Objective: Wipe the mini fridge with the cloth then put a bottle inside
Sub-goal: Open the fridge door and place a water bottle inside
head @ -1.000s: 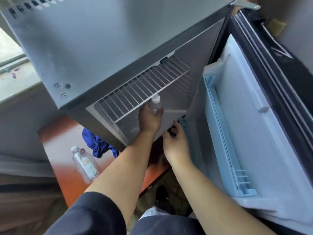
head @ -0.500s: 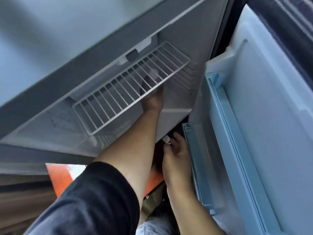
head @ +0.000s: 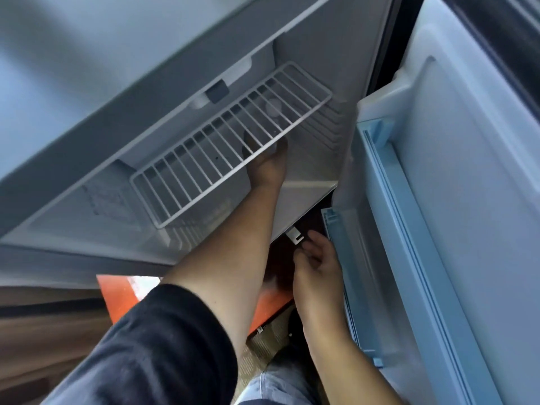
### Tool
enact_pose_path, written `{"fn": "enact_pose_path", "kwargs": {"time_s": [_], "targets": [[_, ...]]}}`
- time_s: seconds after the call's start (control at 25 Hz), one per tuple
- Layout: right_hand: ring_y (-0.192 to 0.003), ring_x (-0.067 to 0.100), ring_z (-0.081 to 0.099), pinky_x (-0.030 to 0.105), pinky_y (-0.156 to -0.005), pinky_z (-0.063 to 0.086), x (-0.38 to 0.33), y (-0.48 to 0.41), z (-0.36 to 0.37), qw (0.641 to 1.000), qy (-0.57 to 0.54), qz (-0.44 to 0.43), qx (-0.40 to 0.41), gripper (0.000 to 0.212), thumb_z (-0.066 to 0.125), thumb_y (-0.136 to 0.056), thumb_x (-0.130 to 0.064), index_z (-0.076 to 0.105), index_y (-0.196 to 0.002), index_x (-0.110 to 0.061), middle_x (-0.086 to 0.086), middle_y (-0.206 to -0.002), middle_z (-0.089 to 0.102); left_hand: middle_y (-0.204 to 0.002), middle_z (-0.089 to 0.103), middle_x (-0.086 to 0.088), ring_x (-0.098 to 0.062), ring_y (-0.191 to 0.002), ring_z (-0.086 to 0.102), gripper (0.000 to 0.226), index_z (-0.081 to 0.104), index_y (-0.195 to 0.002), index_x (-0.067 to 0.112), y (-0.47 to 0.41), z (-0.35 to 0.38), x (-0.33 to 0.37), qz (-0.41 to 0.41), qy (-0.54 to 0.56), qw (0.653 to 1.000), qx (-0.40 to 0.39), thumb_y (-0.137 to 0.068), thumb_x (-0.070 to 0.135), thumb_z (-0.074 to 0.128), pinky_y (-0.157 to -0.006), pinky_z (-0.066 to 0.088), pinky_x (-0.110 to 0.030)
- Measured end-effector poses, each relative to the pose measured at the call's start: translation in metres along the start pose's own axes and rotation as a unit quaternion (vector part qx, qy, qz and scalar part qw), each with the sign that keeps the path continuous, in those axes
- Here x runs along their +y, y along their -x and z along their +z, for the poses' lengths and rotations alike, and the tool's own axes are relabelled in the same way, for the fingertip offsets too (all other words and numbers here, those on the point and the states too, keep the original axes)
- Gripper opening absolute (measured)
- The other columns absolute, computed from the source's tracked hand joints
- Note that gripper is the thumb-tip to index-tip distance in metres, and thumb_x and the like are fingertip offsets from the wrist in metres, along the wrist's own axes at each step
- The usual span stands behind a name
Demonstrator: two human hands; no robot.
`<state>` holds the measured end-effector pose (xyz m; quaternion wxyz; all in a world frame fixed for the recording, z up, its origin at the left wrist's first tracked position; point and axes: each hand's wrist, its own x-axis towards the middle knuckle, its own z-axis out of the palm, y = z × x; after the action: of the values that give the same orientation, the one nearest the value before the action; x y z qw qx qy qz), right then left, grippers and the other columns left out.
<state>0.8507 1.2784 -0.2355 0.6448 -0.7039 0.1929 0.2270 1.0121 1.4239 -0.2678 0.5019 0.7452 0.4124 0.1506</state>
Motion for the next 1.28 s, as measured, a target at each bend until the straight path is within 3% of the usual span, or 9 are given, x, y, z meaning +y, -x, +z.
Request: {"fn": "enact_pose_path", "kwargs": {"time_s": [0.16,0.28,0.44,0.56,0.68,0.8,1.0,1.12,1.28], "targets": [[-0.104,0.019,0.067,0.027,-0.082,0.048,0.007,0.01,-0.012,1.0,0.025,0.009,-0.007,0.033,0.057,-0.094,-0.009,0.059,-0.116,-0.033,0.002,-0.117,0.069,-0.154,0.044,-0.007,-0.02,-0.142,0.044,0.077,0.029,-0.155,0.014,0.07,-0.03,-0.021,-0.039,0.049,0.998,-0.011,-0.093,0.039,0.066,-0.117,0.035,-0.034],[-0.104,0.022,0.068,0.031,-0.085,0.051,0.011,0.021,-0.016,0.999,0.045,0.004,-0.023,0.027,0.058,-0.093,-0.015,0.064,-0.113,-0.032,0.004,-0.114,0.072,-0.144,0.055,-0.003,-0.013,-0.133,0.052,0.059,0.043,-0.147,0.019,0.127,-0.061,-0.051,-0.055,0.081,0.994,-0.049,-0.094,0.03,0.066,-0.114,0.04,-0.032],[-0.099,0.026,0.072,0.054,-0.094,0.057,0.038,0.028,-0.008,0.993,0.066,0.045,-0.081,0.018,0.059,-0.075,-0.044,0.071,-0.089,-0.044,0.001,-0.101,0.077,-0.114,0.073,0.008,-0.004,-0.109,0.067,0.025,0.069,-0.117,0.023,0.182,-0.114,-0.092,-0.053,0.014,0.998,-0.045,-0.093,0.025,0.065,-0.099,0.051,-0.025],[-0.089,0.018,0.071,0.044,-0.086,0.06,0.037,0.054,0.009,0.979,0.108,0.064,-0.161,0.01,0.062,-0.093,-0.036,0.069,-0.09,-0.03,-0.001,-0.097,0.075,-0.101,0.075,0.013,-0.001,-0.096,0.068,0.02,0.074,-0.106,0.024,0.201,-0.165,-0.127,-0.057,-0.079,0.995,-0.03,-0.093,0.033,0.061,-0.087,0.052,-0.022],[-0.079,0.013,0.066,0.033,-0.067,0.052,0.033,0.076,0.037,0.96,0.15,0.056,-0.227,0.013,0.057,-0.101,-0.031,0.067,-0.095,-0.025,0.002,-0.098,0.073,-0.093,0.072,0.008,-0.013,-0.092,0.069,0.02,0.072,-0.098,0.022,0.186,-0.224,-0.171,-0.113,-0.105,0.986,0.071,-0.091,0.039,0.064,-0.087,0.054,-0.031],[-0.081,0.017,0.065,0.032,-0.066,0.051,0.037,0.093,0.075,0.951,0.189,0.038,-0.242,0.019,0.056,-0.101,-0.033,0.069,-0.102,-0.019,0.007,-0.105,0.074,-0.106,0.065,-0.006,-0.027,-0.102,0.064,0.036,0.063,-0.109,0.015,0.149,-0.282,-0.214,-0.163,-0.128,0.968,0.145,-0.086,0.042,0.069,-0.089,0.05,-0.035],[-0.085,0.013,0.067,0.027,-0.065,0.051,0.049,0.12,0.111,0.944,0.22,0.047,-0.241,0.023,0.054,-0.102,-0.035,0.068,-0.112,-0.02,0.001,-0.11,0.074,-0.138,0.054,-0.018,-0.036,-0.128,0.052,0.082,0.048,-0.14,0.004,0.092,-0.327,-0.256,-0.246,-0.205,0.946,0.043,-0.082,0.059,0.067,-0.106,0.042,-0.041],[-0.094,0.016,0.071,0.025,-0.066,0.052,0.053,0.124,0.11,0.944,0.235,0.045,-0.229,0.021,0.054,-0.102,-0.036,0.068,-0.111,-0.023,-0.003,-0.108,0.074,-0.13,0.062,-0.018,-0.038,-0.121,0.059,0.077,0.051,-0.133,0.002,0.07,-0.325,-0.272,-0.25,-0.216,0.944,-0.013,-0.082,0.057,0.067,-0.098,0.048,-0.042],[-0.098,0.017,0.071,0.027,-0.07,0.054,0.066,0.115,0.096,0.948,0.24,0.051,-0.205,0.017,0.055,-0.101,-0.036,0.068,-0.107,-0.027,-0.005,-0.105,0.074,-0.124,0.066,-0.015,-0.037,-0.115,0.063,0.073,0.05,-0.132,0.004,0.067,-0.308,-0.278,-0.278,-0.176,0.944,-0.018,-0.079,0.049,0.073,-0.094,0.052,-0.04]]}}
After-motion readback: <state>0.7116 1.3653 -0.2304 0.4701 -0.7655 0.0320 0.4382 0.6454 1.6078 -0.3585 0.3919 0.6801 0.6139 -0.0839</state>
